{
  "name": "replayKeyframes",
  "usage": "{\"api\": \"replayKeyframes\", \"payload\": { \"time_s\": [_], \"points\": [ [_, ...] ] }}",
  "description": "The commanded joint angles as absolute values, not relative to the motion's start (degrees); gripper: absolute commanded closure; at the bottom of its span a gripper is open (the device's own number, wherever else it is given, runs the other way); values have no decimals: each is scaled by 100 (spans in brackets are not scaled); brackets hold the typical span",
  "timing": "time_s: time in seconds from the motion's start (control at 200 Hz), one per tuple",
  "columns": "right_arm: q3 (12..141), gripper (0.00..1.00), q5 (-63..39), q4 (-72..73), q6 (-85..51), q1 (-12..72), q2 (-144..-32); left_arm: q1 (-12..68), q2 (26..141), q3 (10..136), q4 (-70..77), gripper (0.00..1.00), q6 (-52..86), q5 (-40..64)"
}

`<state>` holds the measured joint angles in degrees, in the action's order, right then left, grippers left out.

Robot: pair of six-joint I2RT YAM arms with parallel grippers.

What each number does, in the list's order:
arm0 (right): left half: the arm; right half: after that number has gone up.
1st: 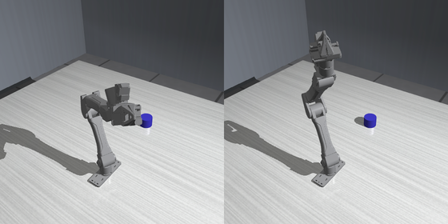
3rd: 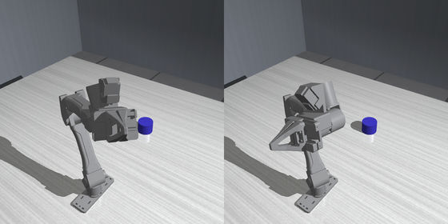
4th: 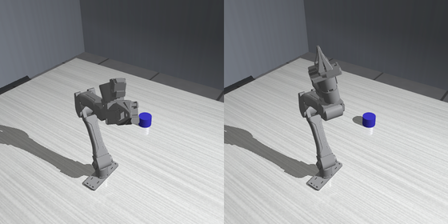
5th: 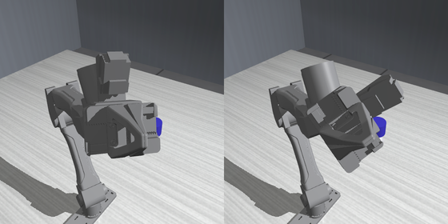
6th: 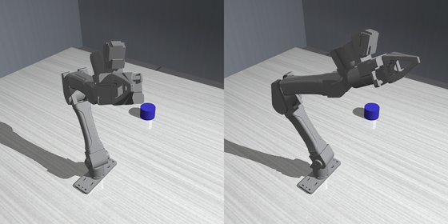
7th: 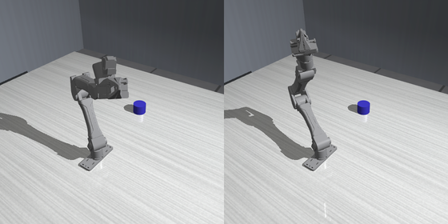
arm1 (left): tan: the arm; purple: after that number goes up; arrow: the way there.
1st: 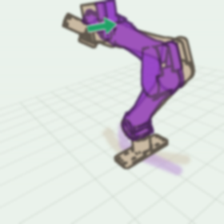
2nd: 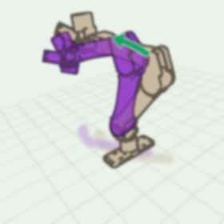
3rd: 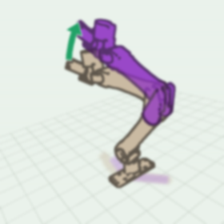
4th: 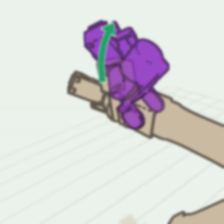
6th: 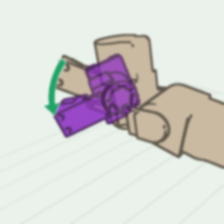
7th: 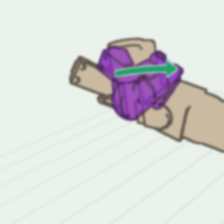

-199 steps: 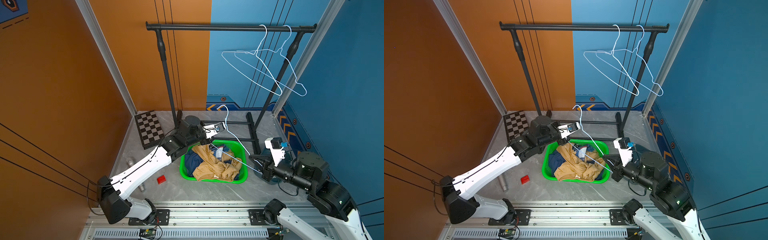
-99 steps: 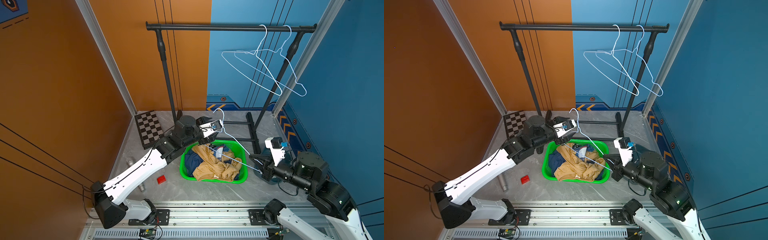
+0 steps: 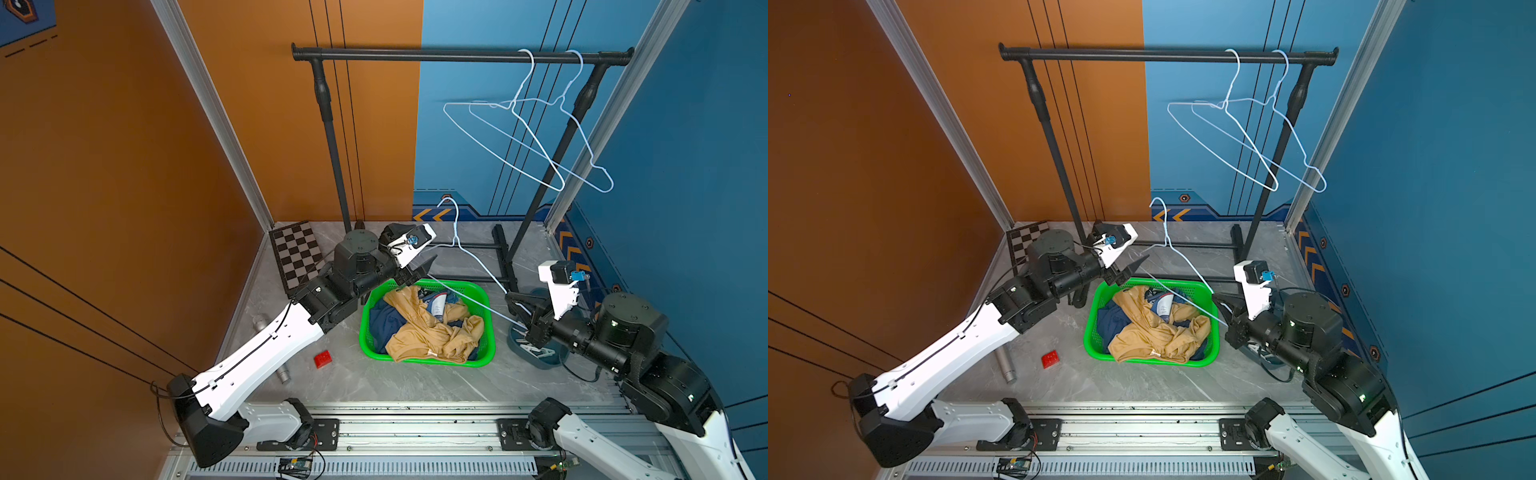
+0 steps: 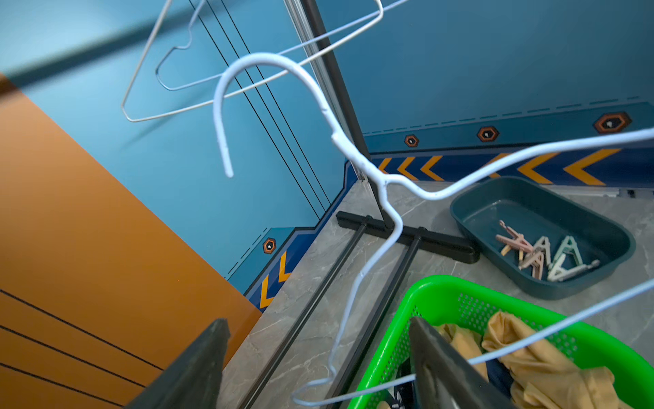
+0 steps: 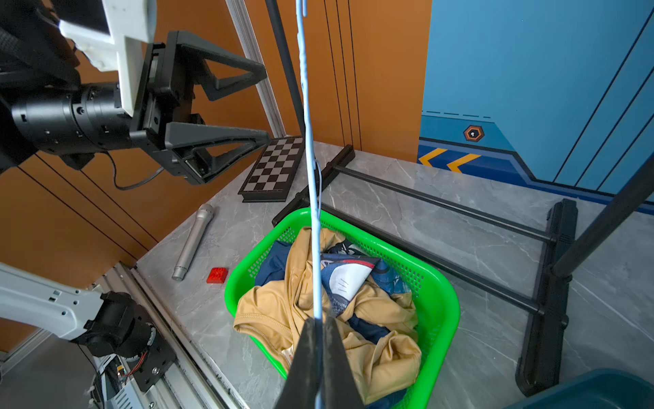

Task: Remove the clothespins securing t-shirts to the hanger
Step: Place the hanger on the clothes rail.

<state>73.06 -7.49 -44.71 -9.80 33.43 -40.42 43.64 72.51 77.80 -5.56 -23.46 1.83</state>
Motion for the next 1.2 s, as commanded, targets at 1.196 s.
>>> {"api": "replayKeyframes", "payload": {
  "time_s": [1.196],
  "points": [
    [11135, 100, -219, -1934, -604, 1726, -8018, 2945, 9436, 11307, 1529, 15, 0, 1819]
  ]
}}
